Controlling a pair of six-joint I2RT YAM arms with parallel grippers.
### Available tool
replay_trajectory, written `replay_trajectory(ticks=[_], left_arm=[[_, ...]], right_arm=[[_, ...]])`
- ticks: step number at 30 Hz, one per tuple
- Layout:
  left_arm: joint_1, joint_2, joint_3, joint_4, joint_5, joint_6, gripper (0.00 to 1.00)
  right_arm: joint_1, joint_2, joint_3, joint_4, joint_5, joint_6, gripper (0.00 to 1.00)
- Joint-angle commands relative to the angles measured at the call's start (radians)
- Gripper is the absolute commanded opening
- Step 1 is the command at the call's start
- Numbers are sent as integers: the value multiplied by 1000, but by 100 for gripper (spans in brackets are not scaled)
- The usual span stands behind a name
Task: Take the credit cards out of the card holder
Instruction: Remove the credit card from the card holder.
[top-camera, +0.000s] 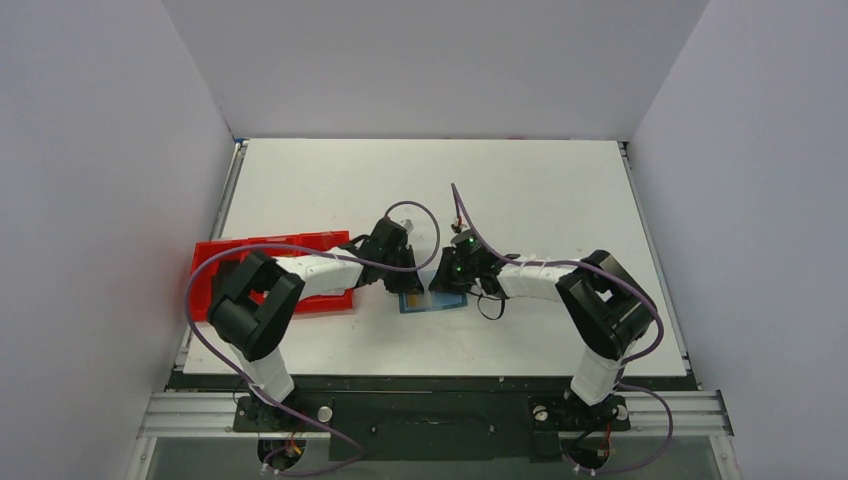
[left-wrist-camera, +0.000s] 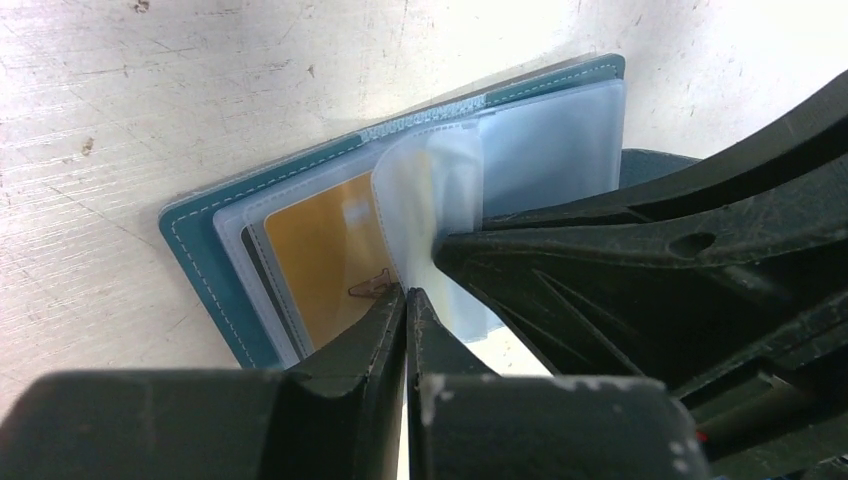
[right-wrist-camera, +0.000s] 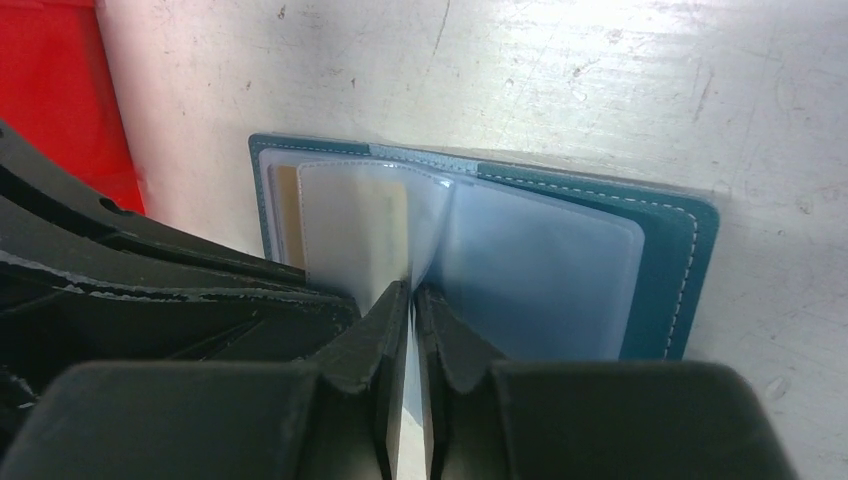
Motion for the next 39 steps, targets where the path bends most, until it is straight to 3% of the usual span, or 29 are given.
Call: replay_trajectory(ticks=[1, 6, 10, 27, 39], left_arm=[[-5, 7, -4, 33, -4, 8, 0], [-3, -17, -1, 10, -27, 7, 0], [-3, -33, -3, 4, -34, 6, 0], [-14, -68, 57, -8, 8, 8, 0], [-51, 8, 146, 18, 30, 2, 23]], right_arm=[[4, -17, 21, -111, 23, -24, 11], [-8, -114, 77, -194, 41, -43, 26], [-25, -172, 94, -242, 55, -46, 33], [-87, -329, 34, -368, 199, -82, 35], [-89, -358, -2, -366, 219, -74, 35]])
